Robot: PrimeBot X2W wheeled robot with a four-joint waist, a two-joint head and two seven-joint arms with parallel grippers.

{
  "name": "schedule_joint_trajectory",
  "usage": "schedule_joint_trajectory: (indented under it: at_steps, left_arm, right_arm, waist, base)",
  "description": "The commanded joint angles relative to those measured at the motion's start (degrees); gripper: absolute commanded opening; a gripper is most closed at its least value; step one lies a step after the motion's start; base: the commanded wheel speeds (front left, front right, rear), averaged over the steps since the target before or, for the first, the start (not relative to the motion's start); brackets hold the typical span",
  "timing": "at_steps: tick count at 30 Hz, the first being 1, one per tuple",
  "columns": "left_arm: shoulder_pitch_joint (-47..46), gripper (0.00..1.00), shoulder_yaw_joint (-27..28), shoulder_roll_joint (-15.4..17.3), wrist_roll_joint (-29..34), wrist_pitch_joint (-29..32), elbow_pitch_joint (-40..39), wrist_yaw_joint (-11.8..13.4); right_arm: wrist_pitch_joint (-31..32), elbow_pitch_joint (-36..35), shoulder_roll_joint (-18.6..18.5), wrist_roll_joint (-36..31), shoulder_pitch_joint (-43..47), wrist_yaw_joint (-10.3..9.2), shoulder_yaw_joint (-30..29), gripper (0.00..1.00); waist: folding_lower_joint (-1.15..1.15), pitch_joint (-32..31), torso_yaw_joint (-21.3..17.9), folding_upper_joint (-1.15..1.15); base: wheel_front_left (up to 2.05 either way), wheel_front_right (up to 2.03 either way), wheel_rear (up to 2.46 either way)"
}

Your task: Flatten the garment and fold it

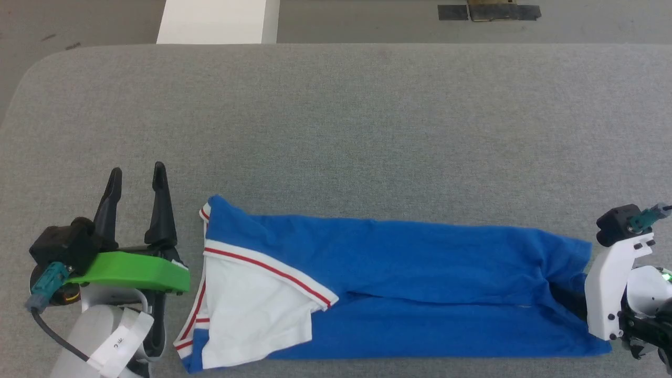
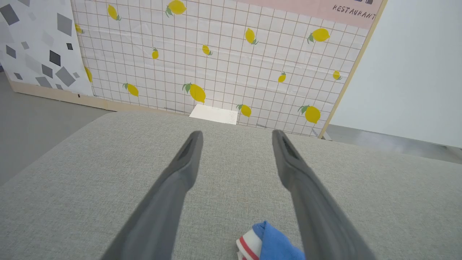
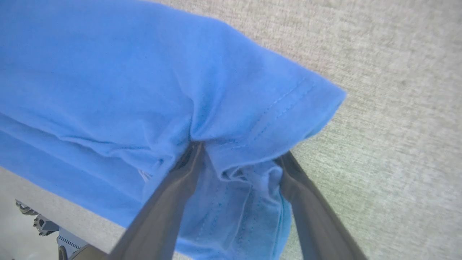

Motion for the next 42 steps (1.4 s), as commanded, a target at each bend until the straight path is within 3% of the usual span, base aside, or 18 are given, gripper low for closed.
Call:
schedule_joint_trajectory:
  at_steps: [1, 2, 9, 19, 27, 33, 42]
  left_arm:
    - [0.2, 1.00, 0.2, -0.1, 0.0, -0.4, -0.1, -0.2]
    - [0.3, 1.00, 0.3, -0.1, 0.0, -0.5, -0.2, -0.2]
    - [1.2, 1.00, 0.6, -0.1, -0.6, -0.2, -0.6, 0.0]
    - [1.4, 1.00, 0.7, -0.2, -0.9, -0.3, -1.7, 0.2]
    - [1.9, 1.00, 0.6, -0.1, -1.6, 0.2, -2.0, 0.3]
    - [3.3, 1.00, 0.9, -0.1, -2.1, 0.2, -2.2, 0.6]
    - [5.6, 1.00, 1.1, -0.1, -2.7, 0.2, -3.1, 1.1]
  right_arm:
    - [1.1, 1.3, 0.6, 0.2, 0.3, -0.05, 1.4, 0.24]
    - [1.3, 1.6, 0.5, 0.1, 0.2, -0.05, 1.4, 0.00]
    - [1.6, 3.5, -0.3, -1.2, -0.5, -0.05, -1.6, 0.00]
    - [2.1, 9.4, -3.9, -7.1, -0.7, -0.05, -12.9, 0.00]
    - [4.7, 10.2, -3.5, -12.5, 0.3, -0.05, -19.1, 0.00]
    - [11.6, 5.0, -3.1, -15.4, 0.8, -0.05, -18.4, 0.00]
    - [24.6, -13.0, -4.1, -14.2, 0.6, -0.05, -11.8, 0.00]
  waist:
    - [0.00, -0.2, -0.1, 0.00]
    - [0.00, -0.2, -0.1, 0.00]
    - [0.00, -0.4, -0.4, 0.00]
    - [0.00, 0.3, -0.2, 0.00]
    - [0.00, 0.3, -0.4, 0.00]
    - [0.00, -1.3, -1.1, 0.00]
    - [0.00, -4.7, -1.9, 0.00]
  base:
    - [0.00, 0.00, 0.00]
    - [0.00, 0.00, 0.00]
    - [0.00, 0.00, 0.00]
    - [0.00, 0.00, 0.00]
    - [0.00, 0.00, 0.00]
    - [0.00, 0.00, 0.00]
    - [0.00, 0.00, 0.00]
